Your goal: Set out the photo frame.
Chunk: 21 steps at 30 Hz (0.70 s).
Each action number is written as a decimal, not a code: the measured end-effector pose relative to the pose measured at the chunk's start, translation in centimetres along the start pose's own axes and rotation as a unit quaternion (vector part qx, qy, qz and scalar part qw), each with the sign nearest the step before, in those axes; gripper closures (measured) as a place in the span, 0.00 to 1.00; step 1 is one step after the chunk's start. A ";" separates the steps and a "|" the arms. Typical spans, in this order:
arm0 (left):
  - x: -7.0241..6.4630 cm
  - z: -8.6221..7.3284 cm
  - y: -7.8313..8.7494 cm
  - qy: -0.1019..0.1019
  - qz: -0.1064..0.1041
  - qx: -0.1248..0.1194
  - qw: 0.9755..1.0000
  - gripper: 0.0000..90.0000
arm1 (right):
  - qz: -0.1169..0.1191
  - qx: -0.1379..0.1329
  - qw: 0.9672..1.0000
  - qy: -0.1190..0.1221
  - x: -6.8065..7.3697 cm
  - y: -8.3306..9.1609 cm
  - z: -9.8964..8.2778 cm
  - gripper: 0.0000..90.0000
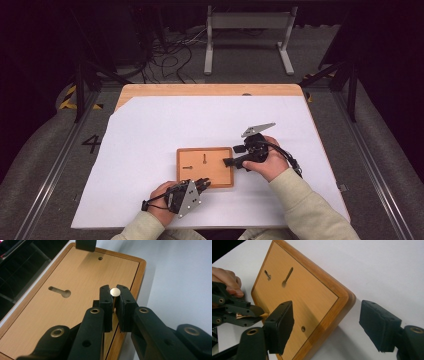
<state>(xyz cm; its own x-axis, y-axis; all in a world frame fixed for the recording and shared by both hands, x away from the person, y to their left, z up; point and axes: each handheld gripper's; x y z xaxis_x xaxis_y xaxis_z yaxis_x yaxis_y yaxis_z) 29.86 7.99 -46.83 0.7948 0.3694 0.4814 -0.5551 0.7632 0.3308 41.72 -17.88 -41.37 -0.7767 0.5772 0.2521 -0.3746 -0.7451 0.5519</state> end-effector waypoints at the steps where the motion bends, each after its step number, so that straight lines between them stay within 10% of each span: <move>1: 0.0 0.0 0.0 0.002 -0.001 0.000 1.000 0.93 | 0.003 0.007 1.000 -0.002 -0.2 -0.4 0.1 0.29; 21: 0.1 -0.1 0.0 0.007 -0.004 -0.003 1.000 0.93 | 0.077 0.041 0.996 -0.028 -0.7 -3.7 0.0 0.27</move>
<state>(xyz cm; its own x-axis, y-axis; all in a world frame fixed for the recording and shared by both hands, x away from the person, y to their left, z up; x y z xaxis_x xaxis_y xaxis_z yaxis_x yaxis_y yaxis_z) 29.95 8.06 -46.85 0.8024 0.3715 0.4670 -0.5476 0.7694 0.3289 43.64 -15.54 -43.60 -0.7912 0.4772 0.3824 -0.2075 -0.7978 0.5661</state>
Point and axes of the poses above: each handheld gripper's, and its own axes: y roughly backward along the jaws, z roughly out of its top, x roughly to its left, and after that the axes turned 9 degrees about -x, right-handed
